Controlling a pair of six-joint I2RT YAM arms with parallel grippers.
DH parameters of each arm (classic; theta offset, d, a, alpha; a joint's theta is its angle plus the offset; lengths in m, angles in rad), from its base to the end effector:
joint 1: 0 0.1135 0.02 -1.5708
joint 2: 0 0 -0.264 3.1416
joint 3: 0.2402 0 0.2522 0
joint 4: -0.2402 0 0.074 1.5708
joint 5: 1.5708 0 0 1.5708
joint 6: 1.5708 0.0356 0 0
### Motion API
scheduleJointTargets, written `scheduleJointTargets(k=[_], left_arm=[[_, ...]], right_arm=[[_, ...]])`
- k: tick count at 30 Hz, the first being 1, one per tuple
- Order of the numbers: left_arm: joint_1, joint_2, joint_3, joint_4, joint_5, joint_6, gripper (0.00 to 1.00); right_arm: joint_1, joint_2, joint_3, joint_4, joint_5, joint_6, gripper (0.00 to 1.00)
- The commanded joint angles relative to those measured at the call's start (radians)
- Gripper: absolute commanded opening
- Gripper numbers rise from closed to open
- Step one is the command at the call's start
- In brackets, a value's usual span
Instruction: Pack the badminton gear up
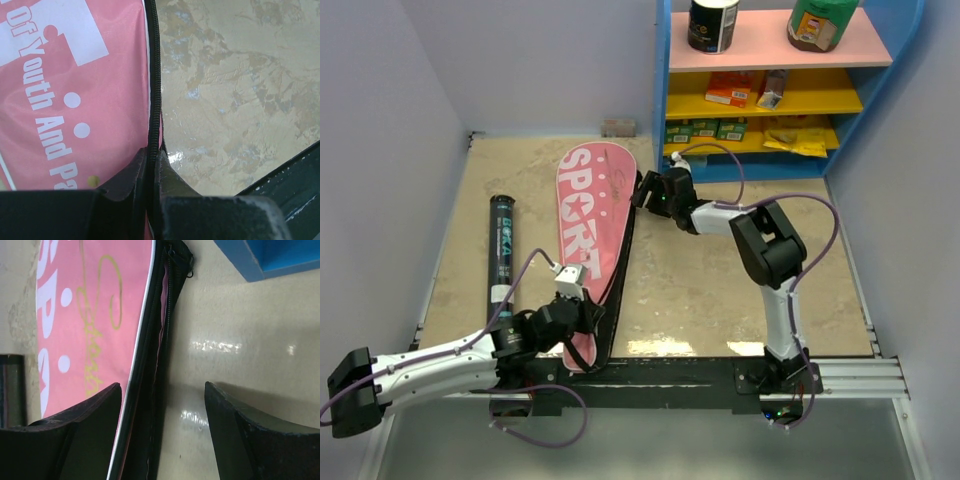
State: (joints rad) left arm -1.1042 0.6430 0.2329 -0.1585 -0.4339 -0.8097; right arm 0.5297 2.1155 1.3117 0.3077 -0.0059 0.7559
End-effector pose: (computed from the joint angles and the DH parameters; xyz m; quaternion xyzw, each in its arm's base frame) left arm 0.0794 -0.1244 0.1719 0.0234 0.8624 -0.2747 0.4245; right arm 0.4024 0.2358 0.1524 0.0955 0.8537 0.3089 0.4082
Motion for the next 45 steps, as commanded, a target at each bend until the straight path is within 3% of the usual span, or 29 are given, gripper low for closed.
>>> scheduleJointTargets(k=[1, 7, 11, 14, 15, 17, 18, 26, 35, 45], left_arm=[[-0.013, 0.010, -0.006, 0.103, 0.076, -0.020, 0.00], [-0.016, 0.026, -0.018, 0.134, 0.092, -0.022, 0.00], [-0.017, 0.021, -0.015, 0.129, 0.092, -0.019, 0.00], [-0.019, 0.011, -0.012, 0.117, 0.089, -0.014, 0.00], [-0.017, 0.007, -0.012, 0.113, 0.089, -0.014, 0.00], [-0.017, -0.003, -0.010, 0.103, 0.084, -0.013, 0.00], [-0.017, -0.006, -0.012, 0.097, 0.083, -0.013, 0.00], [-0.017, -0.016, -0.018, 0.085, 0.064, -0.019, 0.00], [-0.019, -0.055, 0.043, 0.028, 0.038, 0.000, 0.00], [-0.022, -0.080, 0.140, -0.024, 0.047, 0.026, 0.00]], right_arm=[[0.004, 0.086, 0.119, 0.056, -0.068, 0.036, 0.71], [-0.002, 0.202, 0.233, 0.032, -0.104, 0.059, 0.69], [-0.002, 0.258, 0.270, 0.033, -0.143, 0.088, 0.61], [0.000, 0.287, 0.285, 0.039, -0.173, 0.105, 0.40], [-0.003, 0.291, 0.290, 0.041, -0.178, 0.105, 0.26], [-0.002, 0.293, 0.299, 0.042, -0.183, 0.102, 0.12], [-0.004, 0.288, 0.302, 0.041, -0.183, 0.096, 0.00], [-0.005, 0.149, 0.294, 0.031, -0.183, 0.008, 0.00], [-0.002, -0.215, 0.109, 0.036, -0.158, -0.072, 0.00], [0.021, -0.629, -0.061, -0.104, -0.167, -0.170, 0.00]])
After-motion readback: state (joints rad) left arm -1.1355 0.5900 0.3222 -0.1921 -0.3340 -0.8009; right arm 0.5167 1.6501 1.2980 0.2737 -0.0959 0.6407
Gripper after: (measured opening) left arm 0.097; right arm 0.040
